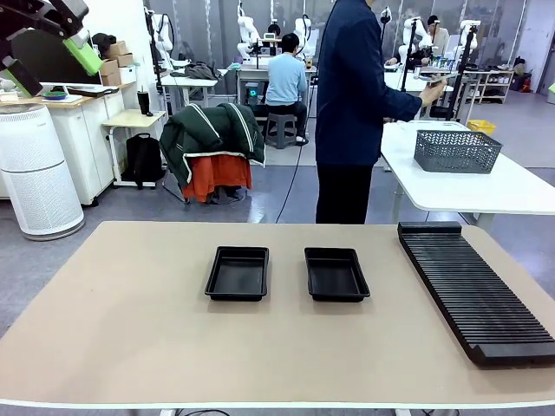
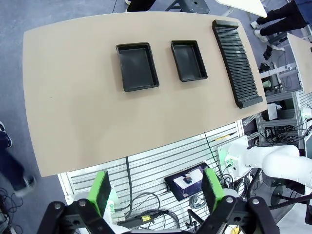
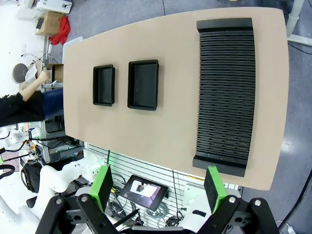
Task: Inspect and transfer BCBs to ESD trays.
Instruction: Pick up the Blank PCB from the PCB Rack and place it in the left ESD tray.
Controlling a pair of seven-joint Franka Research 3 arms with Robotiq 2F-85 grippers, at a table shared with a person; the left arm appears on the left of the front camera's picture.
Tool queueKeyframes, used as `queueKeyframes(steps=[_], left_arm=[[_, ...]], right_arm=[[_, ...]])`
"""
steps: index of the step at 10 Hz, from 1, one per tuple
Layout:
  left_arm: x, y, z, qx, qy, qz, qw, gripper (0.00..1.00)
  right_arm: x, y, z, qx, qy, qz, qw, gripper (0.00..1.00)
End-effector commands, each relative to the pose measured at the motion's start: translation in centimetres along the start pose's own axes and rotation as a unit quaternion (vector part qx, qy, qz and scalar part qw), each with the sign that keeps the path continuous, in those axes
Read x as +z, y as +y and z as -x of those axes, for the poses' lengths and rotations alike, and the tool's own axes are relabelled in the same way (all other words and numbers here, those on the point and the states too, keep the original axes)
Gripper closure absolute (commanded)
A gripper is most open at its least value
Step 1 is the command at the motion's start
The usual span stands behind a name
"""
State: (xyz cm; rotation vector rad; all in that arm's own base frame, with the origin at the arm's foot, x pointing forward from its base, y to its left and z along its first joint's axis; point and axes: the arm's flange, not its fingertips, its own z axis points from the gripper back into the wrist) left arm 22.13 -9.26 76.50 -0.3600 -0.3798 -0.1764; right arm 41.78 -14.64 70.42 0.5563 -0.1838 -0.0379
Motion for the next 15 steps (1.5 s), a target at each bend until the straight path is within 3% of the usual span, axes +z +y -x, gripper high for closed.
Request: queueKeyframes(steps=[1, 2, 3, 7, 10, 11, 15], left_arm=[[0.0, 0.0, 0.0, 0.000, 0.000, 0.000, 1.000, 0.00], [0.0, 0.0, 0.0, 0.000, 0.000, 0.000, 1.000, 0.00], [-0.6, -0.4, -2.2, -0.009, 0.013, 0.020, 1.000, 0.00], [-1.0, -0.8, -7.4, 0.012, 0.027, 0.007, 1.000, 0.00], [-0.4, 0.6, -7.1, 0.029, 0.041, -0.018, 0.999, 0.00], [-1.4, 0.0, -8.1, 0.006, 0.028, 0.008, 1.000, 0.00], [-1.4, 0.0, -8.1, 0.006, 0.028, 0.008, 1.000, 0.00]], right_arm=[[0.1, 0.0, 0.1, 0.002, -0.001, -0.001, 1.000, 0.00], [0.1, 0.0, 0.1, 0.002, -0.001, -0.001, 1.000, 0.00], [0.1, 0.0, 0.1, 0.002, -0.001, -0.001, 1.000, 0.00], [0.1, 0.0, 0.1, 0.002, -0.001, -0.001, 1.000, 0.00], [0.1, 0.0, 0.1, 0.002, -0.001, -0.001, 1.000, 0.00], [0.1, 0.0, 0.1, 0.002, -0.001, -0.001, 1.000, 0.00], [0.1, 0.0, 0.1, 0.002, -0.001, -0.001, 1.000, 0.00]])
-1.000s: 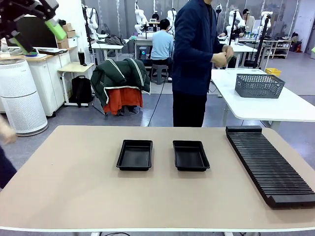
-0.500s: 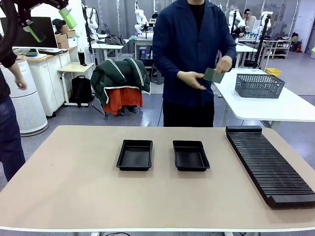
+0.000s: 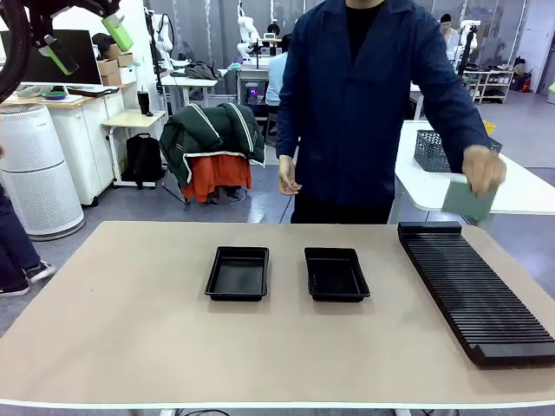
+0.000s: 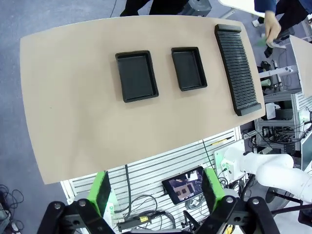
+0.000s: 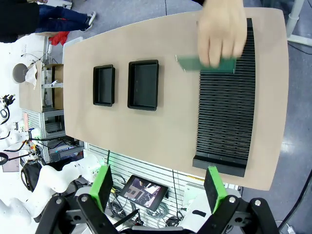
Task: Inspect and transfer BCBs to ESD trays.
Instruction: Pick up the Blank PCB from the PCB Rack and place it in the left ESD tray.
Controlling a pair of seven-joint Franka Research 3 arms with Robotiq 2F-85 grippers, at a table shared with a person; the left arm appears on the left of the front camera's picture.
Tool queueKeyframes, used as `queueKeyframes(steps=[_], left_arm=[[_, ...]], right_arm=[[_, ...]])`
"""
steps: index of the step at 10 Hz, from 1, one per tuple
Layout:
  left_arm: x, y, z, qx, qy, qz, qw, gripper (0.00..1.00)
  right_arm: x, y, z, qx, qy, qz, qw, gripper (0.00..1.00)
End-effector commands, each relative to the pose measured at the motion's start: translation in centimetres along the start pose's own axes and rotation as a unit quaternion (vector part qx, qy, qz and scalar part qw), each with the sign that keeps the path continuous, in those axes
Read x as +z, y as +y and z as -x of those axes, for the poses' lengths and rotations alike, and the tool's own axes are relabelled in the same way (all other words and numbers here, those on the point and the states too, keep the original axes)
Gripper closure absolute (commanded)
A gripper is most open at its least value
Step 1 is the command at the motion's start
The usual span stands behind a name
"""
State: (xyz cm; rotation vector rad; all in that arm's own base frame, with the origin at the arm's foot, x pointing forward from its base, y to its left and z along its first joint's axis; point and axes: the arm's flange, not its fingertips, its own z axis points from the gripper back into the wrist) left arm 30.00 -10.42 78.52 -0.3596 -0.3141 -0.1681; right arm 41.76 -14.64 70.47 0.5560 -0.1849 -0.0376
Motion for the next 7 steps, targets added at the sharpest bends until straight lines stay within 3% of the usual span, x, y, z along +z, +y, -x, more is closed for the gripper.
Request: queueKeyframes(steps=[1, 7], left_arm=[[-0.12, -0.14, -0.01, -0.004, -0.004, 0.007, 1.000, 0.00], [-0.12, -0.14, -0.01, -0.004, -0.004, 0.007, 1.000, 0.00]], right_arm=[[0.03, -0.04, 0.11, 0.002, -0.001, -0.002, 1.000, 0.00], [0.03, -0.04, 0.11, 0.002, -0.001, -0.002, 1.000, 0.00]])
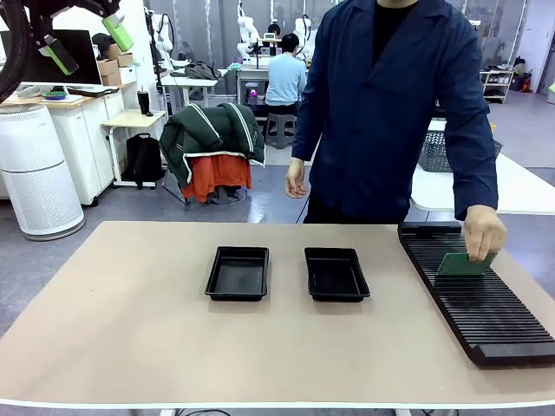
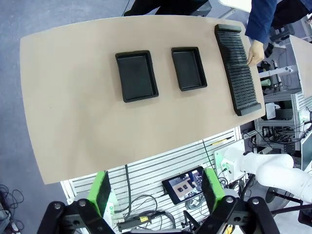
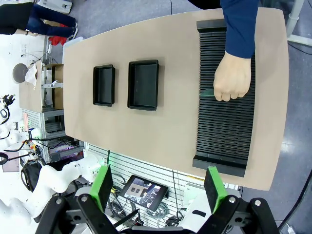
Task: Inspect and transfer BCBs to ESD trays.
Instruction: Pick up the Blank PCB from the PCB Rack and place it in the left ESD tray.
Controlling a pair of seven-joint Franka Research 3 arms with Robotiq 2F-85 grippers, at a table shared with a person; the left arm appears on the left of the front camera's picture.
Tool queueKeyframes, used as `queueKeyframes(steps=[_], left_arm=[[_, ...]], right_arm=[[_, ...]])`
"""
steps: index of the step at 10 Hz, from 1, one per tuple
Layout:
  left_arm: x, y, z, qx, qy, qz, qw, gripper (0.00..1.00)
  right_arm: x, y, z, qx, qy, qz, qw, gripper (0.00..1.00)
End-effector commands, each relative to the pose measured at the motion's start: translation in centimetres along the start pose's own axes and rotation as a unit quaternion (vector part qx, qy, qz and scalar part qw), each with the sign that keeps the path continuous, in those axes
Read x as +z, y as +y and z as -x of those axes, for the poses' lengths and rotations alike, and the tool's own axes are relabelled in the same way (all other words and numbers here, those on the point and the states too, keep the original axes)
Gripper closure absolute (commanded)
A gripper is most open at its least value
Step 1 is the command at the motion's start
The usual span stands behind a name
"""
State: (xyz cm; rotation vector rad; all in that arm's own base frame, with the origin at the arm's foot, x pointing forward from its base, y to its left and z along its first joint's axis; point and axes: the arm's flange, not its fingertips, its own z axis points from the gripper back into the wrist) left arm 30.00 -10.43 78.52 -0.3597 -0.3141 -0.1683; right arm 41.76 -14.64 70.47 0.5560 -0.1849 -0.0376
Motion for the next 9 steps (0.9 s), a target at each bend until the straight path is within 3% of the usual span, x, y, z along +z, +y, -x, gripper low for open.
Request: queueKeyframes(steps=[1, 9], left_arm=[[-0.12, -0.14, -0.01, -0.004, -0.004, 0.007, 1.000, 0.00], [-0.12, -0.14, -0.01, -0.004, -0.004, 0.007, 1.000, 0.00]], right_arm=[[0.03, -0.04, 0.11, 0.002, -0.001, -0.002, 1.000, 0.00], [0.03, -0.04, 0.11, 0.002, -0.001, -0.002, 1.000, 0.00]])
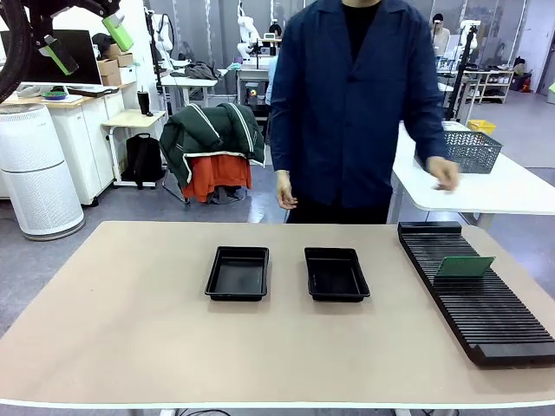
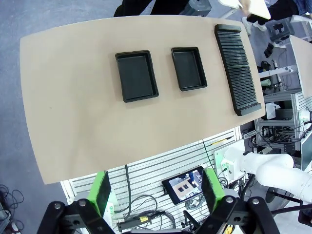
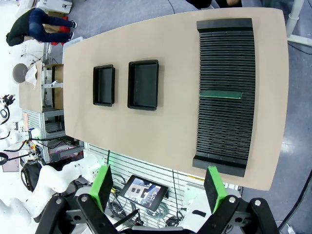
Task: Inspect and transfer BCBs to ESD trays.
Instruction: Pick up the Blank PCB from the PCB Rack and place it in the left ESD tray.
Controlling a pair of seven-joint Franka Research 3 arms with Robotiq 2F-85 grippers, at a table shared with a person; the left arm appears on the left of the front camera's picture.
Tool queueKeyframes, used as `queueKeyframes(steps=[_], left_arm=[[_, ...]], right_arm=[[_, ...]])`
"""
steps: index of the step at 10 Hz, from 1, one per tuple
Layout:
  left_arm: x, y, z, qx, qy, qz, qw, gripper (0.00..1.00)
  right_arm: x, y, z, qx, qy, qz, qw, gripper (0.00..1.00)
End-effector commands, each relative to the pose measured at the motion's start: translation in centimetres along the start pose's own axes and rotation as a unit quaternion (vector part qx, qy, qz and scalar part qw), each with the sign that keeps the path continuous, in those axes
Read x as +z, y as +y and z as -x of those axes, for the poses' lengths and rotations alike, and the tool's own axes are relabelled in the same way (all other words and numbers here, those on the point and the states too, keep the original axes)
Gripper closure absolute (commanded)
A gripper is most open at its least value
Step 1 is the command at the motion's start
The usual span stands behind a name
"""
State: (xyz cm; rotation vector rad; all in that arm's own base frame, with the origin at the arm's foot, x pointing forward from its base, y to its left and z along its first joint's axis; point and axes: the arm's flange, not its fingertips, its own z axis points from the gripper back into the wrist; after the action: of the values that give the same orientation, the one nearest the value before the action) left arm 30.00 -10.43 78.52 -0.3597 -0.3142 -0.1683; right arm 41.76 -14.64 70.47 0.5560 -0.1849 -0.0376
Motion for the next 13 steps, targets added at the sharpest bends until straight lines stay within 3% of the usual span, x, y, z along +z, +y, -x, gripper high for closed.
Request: queueKeyframes(steps=[1, 6, 7, 8, 10, 13], left_arm=[[-0.1, -0.1, 0.0, -0.004, -0.004, 0.007, 1.000, 0.00], [-0.1, -0.1, 0.0, -0.004, -0.004, 0.007, 1.000, 0.00], [-0.1, -0.1, 0.0, -0.004, -0.004, 0.007, 1.000, 0.00], [-0.1, -0.1, 0.0, -0.004, -0.004, 0.007, 1.000, 0.00], [-0.1, -0.1, 0.0, -0.004, -0.004, 0.007, 1.000, 0.00], [-0.1, -0.1, 0.0, -0.004, -0.004, 0.007, 1.000, 0.00]], right_arm=[[0.0, 0.0, 0.1, 0.002, -0.001, -0.002, 1.000, 0.00], [0.0, 0.0, 0.0, 0.000, 0.000, 0.000, 1.000, 0.00], [-1.0, 1.3, -0.4, 0.039, -0.003, 0.039, 0.998, 0.00], [-3.0, 2.1, -0.4, 0.099, -0.024, 0.101, 0.990, 0.00], [-6.8, 2.7, -0.4, 0.205, -0.067, 0.151, 0.965, 0.00], [-13.2, 3.3, 0.8, 0.368, -0.088, 0.173, 0.910, 0.00]])
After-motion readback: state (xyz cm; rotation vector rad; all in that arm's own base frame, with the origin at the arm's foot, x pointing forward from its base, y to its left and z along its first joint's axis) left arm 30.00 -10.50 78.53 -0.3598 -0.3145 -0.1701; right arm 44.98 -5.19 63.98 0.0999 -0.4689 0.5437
